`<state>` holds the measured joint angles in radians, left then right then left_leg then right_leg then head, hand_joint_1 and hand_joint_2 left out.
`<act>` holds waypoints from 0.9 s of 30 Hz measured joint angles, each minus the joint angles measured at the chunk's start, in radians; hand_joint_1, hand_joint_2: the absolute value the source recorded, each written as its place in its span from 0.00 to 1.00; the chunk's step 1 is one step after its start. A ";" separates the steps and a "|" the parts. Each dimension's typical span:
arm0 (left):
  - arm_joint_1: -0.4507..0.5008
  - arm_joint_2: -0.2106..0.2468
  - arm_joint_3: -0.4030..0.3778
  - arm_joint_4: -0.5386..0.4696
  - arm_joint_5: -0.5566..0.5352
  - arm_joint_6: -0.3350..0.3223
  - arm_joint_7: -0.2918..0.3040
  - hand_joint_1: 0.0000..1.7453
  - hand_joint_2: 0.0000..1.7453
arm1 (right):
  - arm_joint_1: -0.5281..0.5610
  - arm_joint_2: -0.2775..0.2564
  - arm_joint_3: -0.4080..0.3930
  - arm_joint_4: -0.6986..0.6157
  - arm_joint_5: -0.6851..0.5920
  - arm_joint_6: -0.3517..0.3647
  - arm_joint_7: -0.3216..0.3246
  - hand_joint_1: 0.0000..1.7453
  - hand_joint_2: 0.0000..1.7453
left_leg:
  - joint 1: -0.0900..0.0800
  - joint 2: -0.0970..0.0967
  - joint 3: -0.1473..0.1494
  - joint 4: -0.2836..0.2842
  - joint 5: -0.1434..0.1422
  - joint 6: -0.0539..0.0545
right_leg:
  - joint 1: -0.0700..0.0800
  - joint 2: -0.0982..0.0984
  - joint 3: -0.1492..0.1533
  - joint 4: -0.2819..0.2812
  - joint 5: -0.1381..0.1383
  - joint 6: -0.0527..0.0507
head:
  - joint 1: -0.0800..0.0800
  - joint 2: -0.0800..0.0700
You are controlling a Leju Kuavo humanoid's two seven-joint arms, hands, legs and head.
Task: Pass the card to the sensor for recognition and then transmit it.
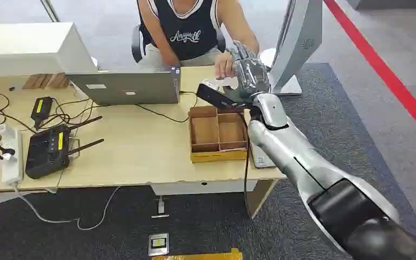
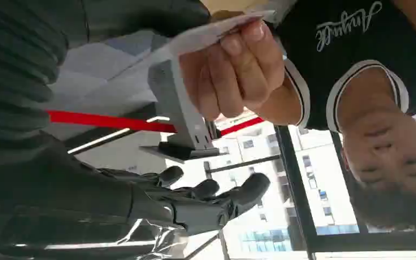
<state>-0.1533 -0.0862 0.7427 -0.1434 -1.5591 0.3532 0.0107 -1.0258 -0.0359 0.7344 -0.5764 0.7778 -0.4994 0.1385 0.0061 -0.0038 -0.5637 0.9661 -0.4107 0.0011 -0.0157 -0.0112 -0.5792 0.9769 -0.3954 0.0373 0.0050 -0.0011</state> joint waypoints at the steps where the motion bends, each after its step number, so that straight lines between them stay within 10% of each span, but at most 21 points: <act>1: 0.000 0.000 0.000 0.000 0.000 0.000 0.000 0.00 1.00 | 0.000 0.001 0.002 0.003 -0.002 0.000 0.000 1.00 1.00 | 0.000 0.000 0.000 0.000 0.000 0.000 | 0.000 0.000 0.000 0.000 0.000 0.000 | 0.000 0.000; 27: 0.003 0.000 0.000 0.000 0.014 0.006 -0.002 0.00 1.00 | -0.008 0.027 0.013 0.048 -0.039 -0.003 -0.027 1.00 1.00 | 0.000 0.000 0.000 0.000 0.000 0.000 | 0.000 0.000 0.000 0.000 0.000 0.000 | 0.000 0.000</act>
<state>-0.1498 -0.0862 0.7427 -0.1434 -1.5454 0.3597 0.0092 -1.0334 -0.0091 0.7473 -0.5280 0.7386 -0.5028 0.1114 0.0061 -0.0035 -0.5634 0.9661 -0.4107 0.0011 -0.0158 -0.0111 -0.5792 0.9768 -0.3954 0.0373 0.0050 -0.0011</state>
